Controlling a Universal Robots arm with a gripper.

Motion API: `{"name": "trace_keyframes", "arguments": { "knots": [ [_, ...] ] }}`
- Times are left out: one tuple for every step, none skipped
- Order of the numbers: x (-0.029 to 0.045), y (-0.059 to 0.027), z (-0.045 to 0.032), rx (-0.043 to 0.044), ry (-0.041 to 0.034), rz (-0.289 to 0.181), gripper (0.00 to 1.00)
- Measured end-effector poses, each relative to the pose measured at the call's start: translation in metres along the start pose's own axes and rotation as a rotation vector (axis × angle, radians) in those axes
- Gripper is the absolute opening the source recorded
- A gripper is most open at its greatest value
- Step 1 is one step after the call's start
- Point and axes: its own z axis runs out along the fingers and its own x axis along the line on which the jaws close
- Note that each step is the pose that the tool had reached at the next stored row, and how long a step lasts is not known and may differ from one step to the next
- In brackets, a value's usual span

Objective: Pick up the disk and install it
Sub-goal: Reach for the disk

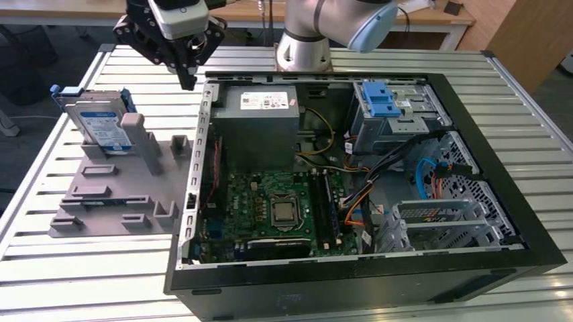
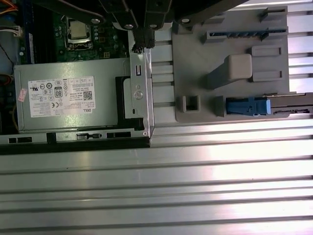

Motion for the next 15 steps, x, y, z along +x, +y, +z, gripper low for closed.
{"name": "trace_keyframes", "arguments": {
  "knots": [
    [0.0010, -0.0001, 0.0000, 0.0000, 0.0001, 0.000, 0.11],
    [0.0021, -0.0002, 0.0000, 0.0001, 0.0002, 0.000, 0.11],
    [0.0033, -0.0002, 0.0000, 0.0001, 0.0005, 0.000, 0.11],
    [0.0044, -0.0003, 0.0001, 0.0000, 0.0006, 0.000, 0.11],
    [0.0056, -0.0004, 0.0001, 0.0001, 0.0009, 0.000, 0.11],
    [0.0067, -0.0005, 0.0001, 0.0001, 0.0011, 0.000, 0.11],
    [0.0080, -0.0006, 0.0001, 0.0001, 0.0014, 0.000, 0.11],
    [0.0092, -0.0007, 0.0002, 0.0001, 0.0017, 0.000, 0.11],
    [0.0104, -0.0007, 0.0001, 0.0002, 0.0022, 0.000, 0.11],
    [0.0115, -0.0008, 0.0002, 0.0002, 0.0026, 0.000, 0.11],
    [0.0127, -0.0009, 0.0002, 0.0003, 0.0029, 0.000, 0.11],
    [0.0140, -0.0010, 0.0002, 0.0003, 0.0032, 0.000, 0.11],
    [0.0153, -0.0010, 0.0003, 0.0002, 0.0034, 0.000, 0.11],
    [0.0168, -0.0011, 0.0003, 0.0003, 0.0036, 0.000, 0.11],
    [0.0183, -0.0012, 0.0003, 0.0004, 0.0038, 0.000, 0.11]
  ]
}}
